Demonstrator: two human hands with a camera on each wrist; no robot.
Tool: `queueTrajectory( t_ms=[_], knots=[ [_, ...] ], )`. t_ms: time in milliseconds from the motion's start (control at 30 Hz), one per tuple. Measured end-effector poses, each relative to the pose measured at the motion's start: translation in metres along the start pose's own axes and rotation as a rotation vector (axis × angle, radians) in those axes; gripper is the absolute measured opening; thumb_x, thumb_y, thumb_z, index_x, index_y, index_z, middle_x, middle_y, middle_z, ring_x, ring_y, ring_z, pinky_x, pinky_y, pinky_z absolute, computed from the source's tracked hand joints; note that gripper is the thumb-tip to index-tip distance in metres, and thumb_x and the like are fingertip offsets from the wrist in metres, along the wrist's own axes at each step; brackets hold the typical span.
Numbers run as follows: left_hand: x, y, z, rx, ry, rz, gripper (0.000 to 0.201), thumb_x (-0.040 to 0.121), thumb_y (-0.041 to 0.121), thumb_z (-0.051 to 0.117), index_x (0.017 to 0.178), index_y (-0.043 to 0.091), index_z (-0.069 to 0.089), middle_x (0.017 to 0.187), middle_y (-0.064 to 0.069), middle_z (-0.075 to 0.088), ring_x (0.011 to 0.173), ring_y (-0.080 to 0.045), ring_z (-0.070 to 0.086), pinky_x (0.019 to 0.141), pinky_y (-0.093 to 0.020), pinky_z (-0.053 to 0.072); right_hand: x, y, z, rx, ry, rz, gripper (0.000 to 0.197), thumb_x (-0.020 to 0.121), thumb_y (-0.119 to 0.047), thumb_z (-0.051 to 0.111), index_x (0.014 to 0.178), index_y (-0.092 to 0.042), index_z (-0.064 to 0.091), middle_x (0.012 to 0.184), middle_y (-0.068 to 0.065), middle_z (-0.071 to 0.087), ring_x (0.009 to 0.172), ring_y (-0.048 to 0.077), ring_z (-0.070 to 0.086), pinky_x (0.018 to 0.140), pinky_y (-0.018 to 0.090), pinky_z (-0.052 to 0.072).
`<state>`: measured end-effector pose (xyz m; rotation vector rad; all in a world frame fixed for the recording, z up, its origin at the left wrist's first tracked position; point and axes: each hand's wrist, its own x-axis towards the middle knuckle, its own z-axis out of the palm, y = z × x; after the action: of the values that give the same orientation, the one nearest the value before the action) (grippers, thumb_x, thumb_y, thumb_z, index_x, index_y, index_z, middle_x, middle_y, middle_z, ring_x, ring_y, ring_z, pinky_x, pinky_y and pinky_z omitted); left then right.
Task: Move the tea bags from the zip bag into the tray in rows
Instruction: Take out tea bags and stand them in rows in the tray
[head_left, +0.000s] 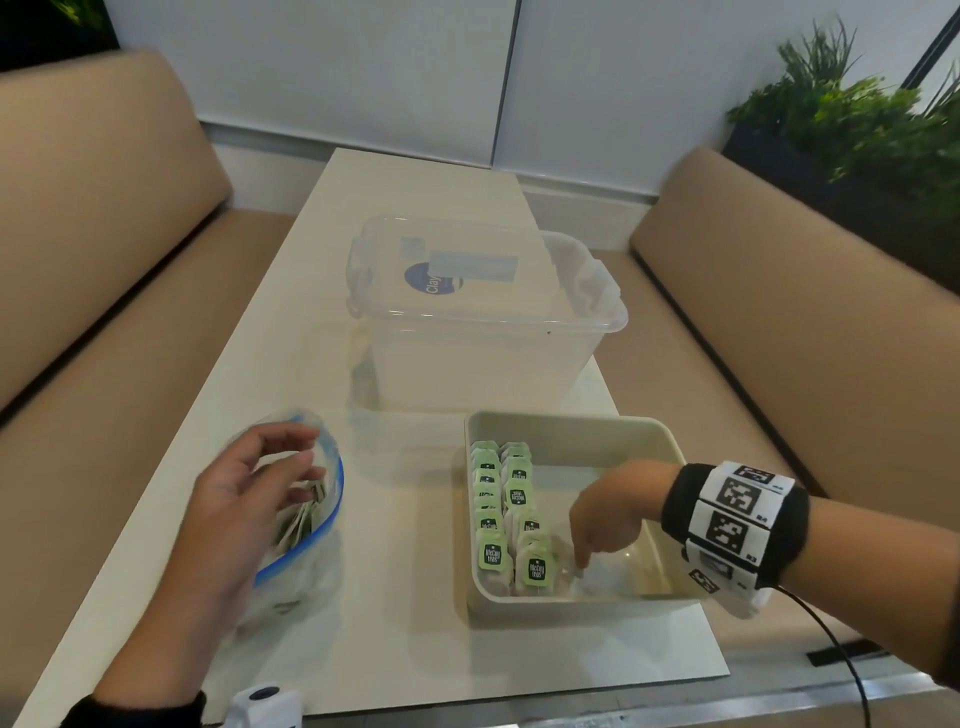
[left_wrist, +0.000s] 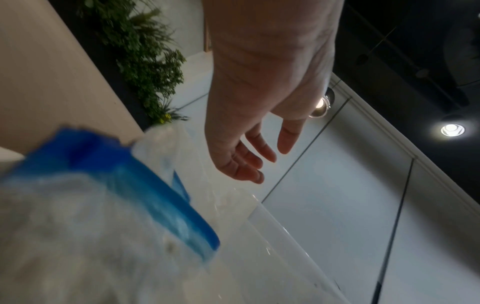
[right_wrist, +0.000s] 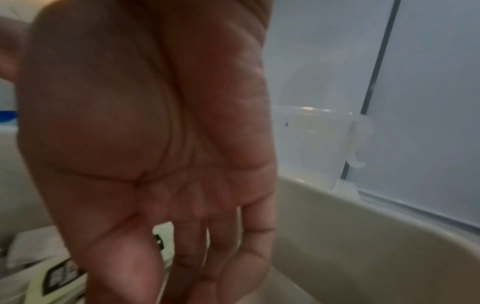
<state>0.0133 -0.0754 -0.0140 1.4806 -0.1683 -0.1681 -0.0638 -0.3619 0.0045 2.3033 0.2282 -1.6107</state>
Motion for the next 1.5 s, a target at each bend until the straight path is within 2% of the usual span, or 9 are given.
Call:
queueTrajectory(
  t_ms=[300,533,633,733,867,1000,1167,1333,1500],
  knots=[
    [0.014,0.005,-0.038,-0.098,0.087,0.063,0.028,0.093,-0.001,0.046,0.087,0.021,0.062,0.090,0.009,0.062,0.063,-0.001,0.063,0.058,-0.011,0.048,0.010,-0.002,0.000,-0.014,-0.018,-0.027,0.066,0.092,0.002,0.030,0.146,-0.034,0.025,0.145,0.005,0.040,0.121,0.032,0.047,0.095,0.036,0.039],
    [0.012,-0.001,-0.053,-0.015,0.103,0.079,0.032,0.093,0.000,0.047,0.083,0.025,0.066,0.090,0.005,0.061,0.065,-0.002,0.062,0.059,-0.015,0.050,-0.022,-0.006,-0.027,0.048,-0.027,0.013,0.042,0.097,-0.010,0.040,0.139,-0.015,0.044,0.131,0.011,0.056,0.114,0.028,0.056,0.100,0.037,0.044],
    [-0.004,-0.014,-0.066,0.093,0.245,0.071,0.032,0.091,0.002,0.052,0.082,0.029,0.065,0.100,0.001,0.063,0.077,-0.007,0.059,0.071,-0.023,0.049,-0.060,-0.019,-0.066,0.219,0.257,-0.128,0.030,0.095,-0.017,0.045,0.121,-0.018,0.058,0.108,0.007,0.068,0.086,0.016,0.061,0.088,0.033,0.051],
    [-0.033,-0.036,-0.074,0.154,0.354,0.067,0.013,0.084,0.027,0.064,0.093,0.035,0.058,0.111,0.001,0.061,0.085,0.006,0.056,0.076,-0.013,0.046,-0.071,-0.047,-0.106,0.310,0.588,-0.295,0.024,0.092,-0.023,0.050,0.112,-0.026,0.062,0.096,-0.004,0.066,0.087,0.015,0.062,0.087,0.033,0.051],
    [-0.065,-0.079,-0.076,0.241,0.215,-0.004,0.099,0.040,0.076,0.075,0.126,0.042,0.041,0.130,0.020,0.046,0.116,0.009,0.046,0.096,-0.017,0.035,-0.044,-0.102,-0.159,0.286,0.742,-0.399,0.031,0.094,-0.021,0.049,0.124,-0.017,0.058,0.117,0.002,0.061,0.107,0.018,0.055,0.089,0.023,0.040],
    [-0.059,-0.101,-0.060,0.306,0.108,-0.088,0.117,0.049,0.024,0.094,0.135,0.046,0.018,0.135,0.026,0.031,0.123,0.000,0.037,0.098,-0.022,0.038,0.003,-0.141,-0.191,0.031,0.613,-0.277,0.040,0.094,-0.029,0.051,0.126,-0.004,0.054,0.125,0.010,0.058,0.111,0.026,0.053,0.078,0.025,0.036],
    [-0.041,-0.121,-0.061,0.543,0.073,0.022,0.116,0.050,0.055,0.086,0.142,0.046,0.016,0.139,0.023,0.036,0.123,-0.001,0.041,0.099,-0.024,0.041,0.042,-0.159,-0.194,-0.230,0.484,-0.188,0.055,0.081,-0.035,0.069,0.129,-0.015,0.050,0.127,0.003,0.055,0.114,0.025,0.051,0.086,0.033,0.044],
    [-0.040,-0.128,-0.062,0.653,0.104,0.093,0.105,0.059,0.042,0.086,0.144,0.040,0.024,0.134,0.024,0.041,0.120,-0.002,0.045,0.093,-0.020,0.041,0.049,-0.161,-0.181,-0.305,0.588,-0.183,0.068,0.078,-0.034,0.073,0.135,-0.012,0.043,0.134,0.005,0.047,0.120,0.024,0.047,0.092,0.031,0.041],
    [-0.040,-0.134,-0.063,0.710,0.108,0.118,0.100,0.065,0.033,0.084,0.145,0.036,0.023,0.140,0.021,0.039,0.125,-0.007,0.043,0.099,-0.023,0.040,0.050,-0.163,-0.170,-0.332,0.658,-0.237,0.054,0.084,-0.028,0.066,0.130,-0.007,0.047,0.128,0.009,0.049,0.115,0.023,0.046,0.087,0.027,0.040]
  ],
)
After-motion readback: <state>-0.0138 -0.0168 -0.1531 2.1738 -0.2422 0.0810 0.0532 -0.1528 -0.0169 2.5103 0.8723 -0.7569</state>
